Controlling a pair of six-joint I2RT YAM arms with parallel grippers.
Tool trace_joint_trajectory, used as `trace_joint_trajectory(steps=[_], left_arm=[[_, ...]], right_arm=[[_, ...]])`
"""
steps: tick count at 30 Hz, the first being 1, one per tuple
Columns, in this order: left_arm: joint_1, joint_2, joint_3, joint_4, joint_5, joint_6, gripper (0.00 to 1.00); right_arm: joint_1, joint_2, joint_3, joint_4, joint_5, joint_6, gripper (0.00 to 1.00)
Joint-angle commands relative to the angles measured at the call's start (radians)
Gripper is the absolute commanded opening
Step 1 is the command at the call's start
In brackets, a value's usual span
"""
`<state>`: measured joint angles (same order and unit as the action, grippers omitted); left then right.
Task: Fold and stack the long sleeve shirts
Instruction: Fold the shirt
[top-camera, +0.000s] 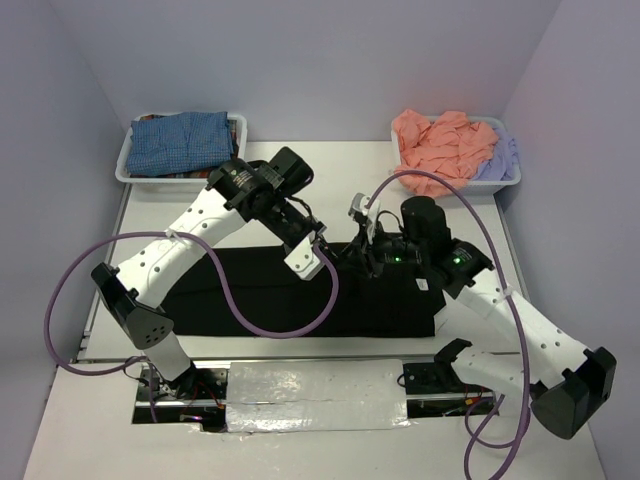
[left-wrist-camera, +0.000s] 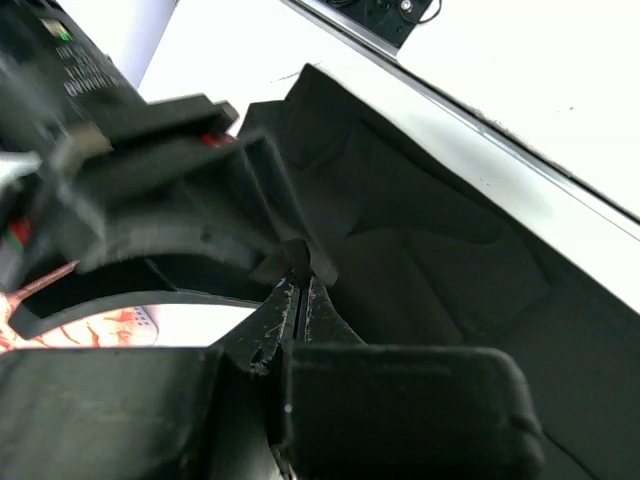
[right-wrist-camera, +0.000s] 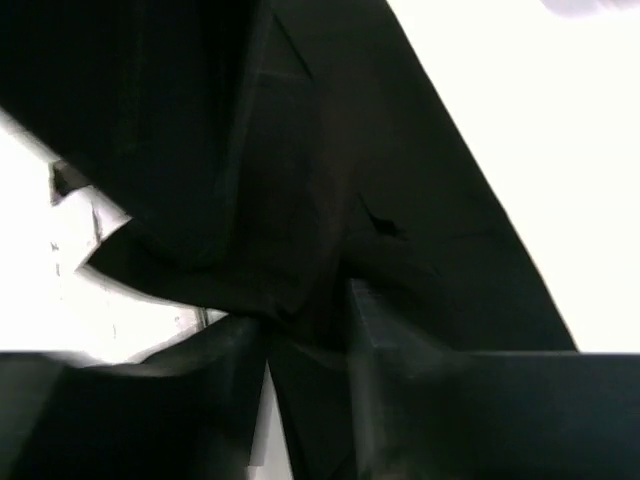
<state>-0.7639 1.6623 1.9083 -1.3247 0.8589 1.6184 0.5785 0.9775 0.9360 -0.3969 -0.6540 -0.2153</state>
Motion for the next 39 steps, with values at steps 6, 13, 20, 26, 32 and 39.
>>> trace_joint_trajectory(steps=[6, 13, 20, 26, 32, 39], left_arm=[[-0.005, -0.048, -0.028, 0.024, 0.06, -0.124, 0.0], [-0.005, -0.131, -0.21, 0.367, -0.033, -0.555, 0.38], [0.002, -0.197, -0.354, 0.582, -0.196, -0.829, 0.66], [0.003, -0.286, -0.517, 0.732, -0.215, -0.91, 0.86], [0.003, -0.348, -0.679, 0.938, -0.21, -1.15, 0.99], [0.0, -0.365, -0.782, 1.171, -0.363, -1.328, 0.99]], right_arm=[[0.018, -0.025, 0.0, 0.121, 0.154, 0.051, 0.03], [0.03, -0.071, -0.04, 0.113, 0.133, 0.085, 0.0], [0.035, -0.106, -0.077, 0.13, 0.125, 0.117, 0.0], [0.035, -0.082, -0.062, 0.136, 0.166, 0.162, 0.0], [0.035, 0.006, 0.007, 0.098, 0.211, 0.313, 0.0], [0.037, 0.044, 0.011, 0.136, 0.234, 0.424, 0.0]])
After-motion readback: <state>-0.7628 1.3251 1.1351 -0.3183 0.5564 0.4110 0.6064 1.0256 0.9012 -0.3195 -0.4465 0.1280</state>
